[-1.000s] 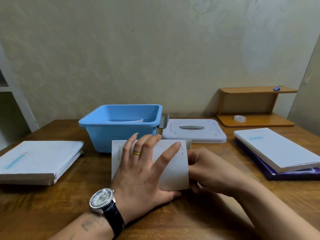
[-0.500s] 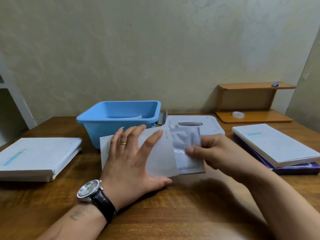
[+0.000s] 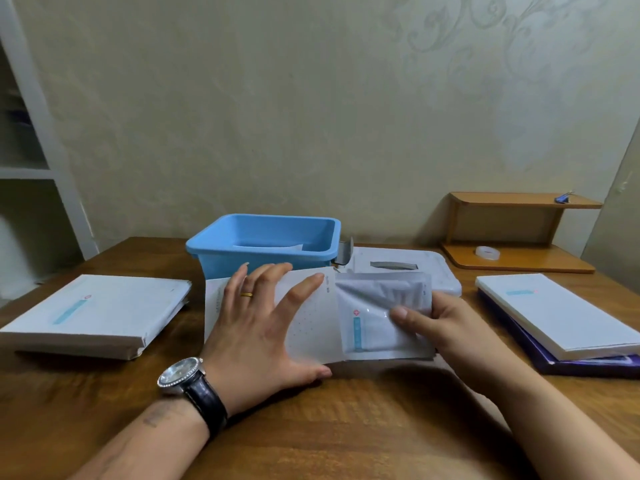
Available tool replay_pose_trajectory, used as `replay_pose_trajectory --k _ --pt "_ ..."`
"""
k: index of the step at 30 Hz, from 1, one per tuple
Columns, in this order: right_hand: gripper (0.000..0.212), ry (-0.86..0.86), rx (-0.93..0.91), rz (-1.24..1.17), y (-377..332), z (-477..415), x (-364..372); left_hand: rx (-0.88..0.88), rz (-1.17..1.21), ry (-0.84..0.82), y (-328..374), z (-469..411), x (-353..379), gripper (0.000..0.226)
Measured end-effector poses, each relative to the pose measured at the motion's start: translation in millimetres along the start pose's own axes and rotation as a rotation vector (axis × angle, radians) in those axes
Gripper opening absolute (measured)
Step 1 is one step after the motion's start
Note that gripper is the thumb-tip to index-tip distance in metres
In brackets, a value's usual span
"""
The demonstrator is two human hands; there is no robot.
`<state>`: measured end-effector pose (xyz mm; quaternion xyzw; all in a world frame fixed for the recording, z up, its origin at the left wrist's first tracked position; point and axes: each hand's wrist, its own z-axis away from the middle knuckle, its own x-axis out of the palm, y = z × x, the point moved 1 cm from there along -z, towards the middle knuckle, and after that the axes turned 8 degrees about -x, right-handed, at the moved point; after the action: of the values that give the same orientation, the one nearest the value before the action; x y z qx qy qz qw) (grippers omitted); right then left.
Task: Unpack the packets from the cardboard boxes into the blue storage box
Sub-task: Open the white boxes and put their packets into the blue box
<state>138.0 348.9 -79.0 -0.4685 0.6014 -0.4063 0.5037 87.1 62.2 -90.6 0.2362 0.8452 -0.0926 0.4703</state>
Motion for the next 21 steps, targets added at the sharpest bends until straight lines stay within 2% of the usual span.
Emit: replay_pose_trajectory --k 2,5,7,9,13,16,18,21 --pt "0.038 0.075 -0.013 -0.079 1 -1 -10 -0.044 0.025 0.05 -13 1 -4 0.123" --pt "0.039 0.19 -0.006 -0.381 3 -7 -20 -0.082 0.216 0.202 -33 2 -8 0.129" --pt "0.041 0.225 -0.011 -0.517 4 -10 -23 -0.043 0.388 0.313 -40 1 -12 0.133" --pt "0.042 0.229 -0.004 -0.562 5 -10 -23 0.029 0.454 0.421 -41 0 -14 0.134" --pt "0.039 0.233 0.029 -0.55 4 -8 -18 0.074 0.47 0.473 -37 -2 -13 0.137" --pt "0.028 0.247 0.006 -0.517 -11 -13 -10 0.04 0.452 0.479 -43 -1 -8 0.134" --pt "0.018 0.249 -0.016 -0.456 -36 -32 -1 -0.084 0.461 0.514 -52 2 -7 0.131" --pt "0.009 0.281 -0.091 -0.296 -78 -89 28 -0.351 0.653 0.559 -65 8 -9 0.133"
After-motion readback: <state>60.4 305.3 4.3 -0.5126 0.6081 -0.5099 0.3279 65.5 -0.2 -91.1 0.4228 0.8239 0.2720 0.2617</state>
